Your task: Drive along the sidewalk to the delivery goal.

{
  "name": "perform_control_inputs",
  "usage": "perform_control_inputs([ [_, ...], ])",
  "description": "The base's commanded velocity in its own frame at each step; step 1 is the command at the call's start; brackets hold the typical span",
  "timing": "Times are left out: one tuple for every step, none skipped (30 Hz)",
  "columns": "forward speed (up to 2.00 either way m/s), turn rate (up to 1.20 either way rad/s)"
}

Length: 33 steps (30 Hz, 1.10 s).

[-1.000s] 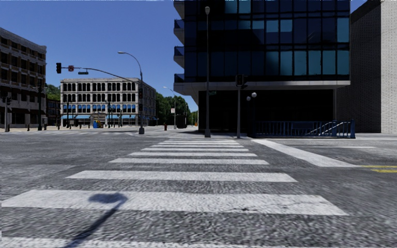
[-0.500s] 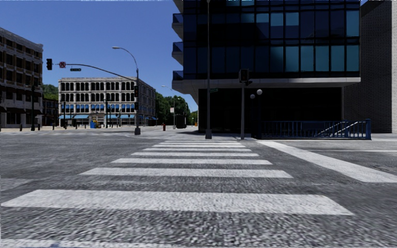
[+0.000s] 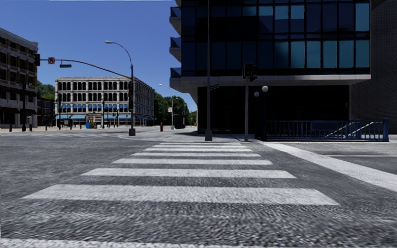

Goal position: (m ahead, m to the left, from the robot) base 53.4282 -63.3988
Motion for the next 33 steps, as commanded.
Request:
perform_control_inputs([
  [2.0,0.0],
  [2.0,0.0],
  [2.0,0.0],
  [2.0,0.0],
  [2.0,0.0],
  [2.0,0.0],
  [2.0,0.0],
  [2.0,0.0],
  [2.0,0.0],
  [2.0,0.0],
  [2.0,0.0],
  [2.0,0.0],
  [2.0,0.0],
  [2.0,0.0],
  [2.0,0.0],
  [2.0,0.0],
  [2.0,0.0],
  [2.0,0.0],
  [2.0,0.0],
  [2.0,0.0],
  [2.0,-0.01],
  [2.0,-0.17],
  [2.0,-0.31],
  [2.0,-0.37],
  [2.0,-0.37],
  [2.0,-0.38],
  [2.0,-0.39],
  [2.0,-0.39],
  [2.0,-0.39],
  [2.0,-0.4],
  [2.0,-0.4],
  [2.0,-0.41],
  [2.0,-0.41],
])
